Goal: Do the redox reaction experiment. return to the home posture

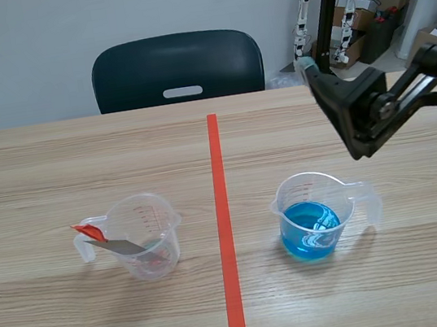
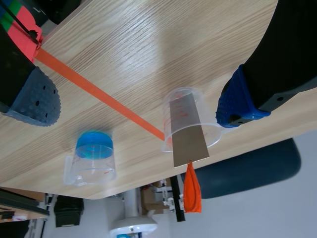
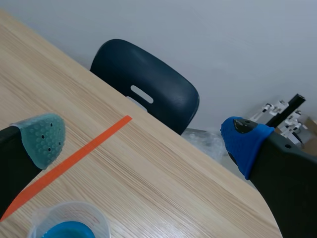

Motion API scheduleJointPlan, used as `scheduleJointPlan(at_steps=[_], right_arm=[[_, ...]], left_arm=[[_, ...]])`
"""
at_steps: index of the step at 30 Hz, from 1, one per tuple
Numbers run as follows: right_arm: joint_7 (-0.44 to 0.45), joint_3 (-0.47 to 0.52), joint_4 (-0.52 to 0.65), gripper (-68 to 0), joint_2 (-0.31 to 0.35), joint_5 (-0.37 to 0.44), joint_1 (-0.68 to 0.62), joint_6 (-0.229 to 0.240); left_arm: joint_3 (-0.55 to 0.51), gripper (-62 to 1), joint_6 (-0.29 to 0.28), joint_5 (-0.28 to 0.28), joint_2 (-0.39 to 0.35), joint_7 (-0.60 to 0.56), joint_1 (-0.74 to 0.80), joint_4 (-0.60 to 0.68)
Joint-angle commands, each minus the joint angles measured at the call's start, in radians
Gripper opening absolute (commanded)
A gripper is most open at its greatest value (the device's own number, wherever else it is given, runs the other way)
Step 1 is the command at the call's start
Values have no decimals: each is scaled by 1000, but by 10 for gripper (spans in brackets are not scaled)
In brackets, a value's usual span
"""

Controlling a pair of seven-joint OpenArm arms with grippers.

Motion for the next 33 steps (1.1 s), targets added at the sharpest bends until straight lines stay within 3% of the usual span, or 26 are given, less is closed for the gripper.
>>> scheduleJointPlan(at_steps=[1, 9, 14, 19, 22, 30, 33], right_arm=[[15, 39, 55, 4, 3, 12, -31, -4], [-2, 266, 166, 4, 3, 59, -221, -3], [64, 333, 185, 4, 3, 59, -314, 0], [87, 358, 185, 4, 3, 55, -390, -1], [89, 358, 185, 4, 3, 55, -443, 0], [103, 357, 185, 4, 54, 5, -590, 0], [103, 357, 185, 4, 53, 1, -621, 0]], left_arm=[[1, 14, -25, -33, -16, 34, 8, 50], [-35, 14, -110, -93, -65, 241, 8, 239], [-49, 14, -128, -128, -67, 411, 8, 374], [-50, 14, -132, -145, -67, 607, -21, 490], [-50, 14, -135, -183, -67, 726, -46, 529], [-61, 14, -134, -205, -67, 793, -81, 591], [-62, 14, -135, -205, -67, 880, -92, 624]])
